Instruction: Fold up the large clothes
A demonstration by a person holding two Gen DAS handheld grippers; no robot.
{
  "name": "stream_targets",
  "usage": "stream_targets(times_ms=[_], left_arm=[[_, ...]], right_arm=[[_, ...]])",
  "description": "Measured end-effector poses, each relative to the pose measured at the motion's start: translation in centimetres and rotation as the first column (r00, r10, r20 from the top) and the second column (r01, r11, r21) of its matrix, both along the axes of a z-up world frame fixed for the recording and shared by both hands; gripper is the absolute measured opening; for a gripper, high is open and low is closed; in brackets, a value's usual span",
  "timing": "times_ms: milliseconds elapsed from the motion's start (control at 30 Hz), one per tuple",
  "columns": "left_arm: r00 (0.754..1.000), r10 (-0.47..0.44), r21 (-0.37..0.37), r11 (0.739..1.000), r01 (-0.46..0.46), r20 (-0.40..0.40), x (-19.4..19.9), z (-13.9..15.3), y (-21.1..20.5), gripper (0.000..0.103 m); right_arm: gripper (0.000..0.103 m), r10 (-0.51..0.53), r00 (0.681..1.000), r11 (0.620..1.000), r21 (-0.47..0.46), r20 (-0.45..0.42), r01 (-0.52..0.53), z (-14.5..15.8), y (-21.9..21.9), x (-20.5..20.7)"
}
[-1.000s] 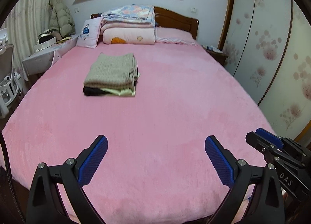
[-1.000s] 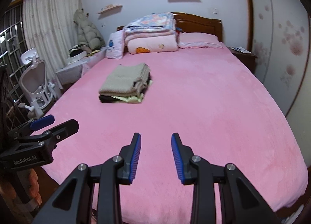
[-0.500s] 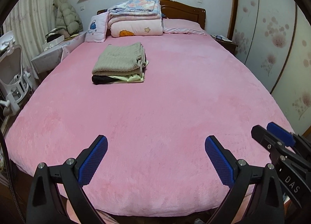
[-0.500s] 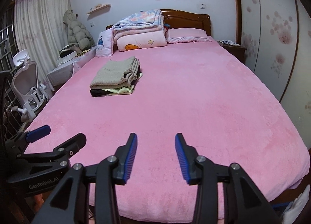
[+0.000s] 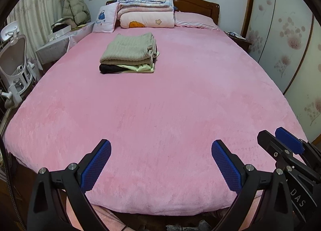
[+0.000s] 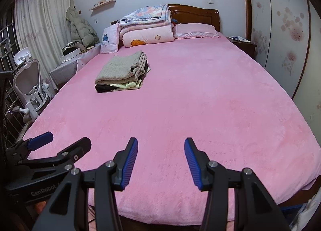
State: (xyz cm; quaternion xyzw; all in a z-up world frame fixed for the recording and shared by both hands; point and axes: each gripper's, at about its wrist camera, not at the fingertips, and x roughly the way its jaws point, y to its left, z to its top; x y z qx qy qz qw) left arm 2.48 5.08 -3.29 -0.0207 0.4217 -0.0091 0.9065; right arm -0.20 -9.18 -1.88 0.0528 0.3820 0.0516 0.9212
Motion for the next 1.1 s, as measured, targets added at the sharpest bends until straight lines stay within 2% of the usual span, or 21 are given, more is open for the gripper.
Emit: stream_targets(times_ms=[333,1100], left_arm=[[1.000,0.010,-0.016,1.000,-0.010,-0.026,-0.5,-0.4,0.5,0.100],[1.000,0.021,0.022,1.000,-0.021,0.007,-1.6,0.3,-0.5,0.100]], right_arm=[[0.049,0.002,1.000,1.000,0.003,-0.014,-0.002,-0.3,0.4,-0.6],[0.049,0.001,1.000,1.000,-0.001,-0.005,-0.001,0.1,0.3,-0.8]])
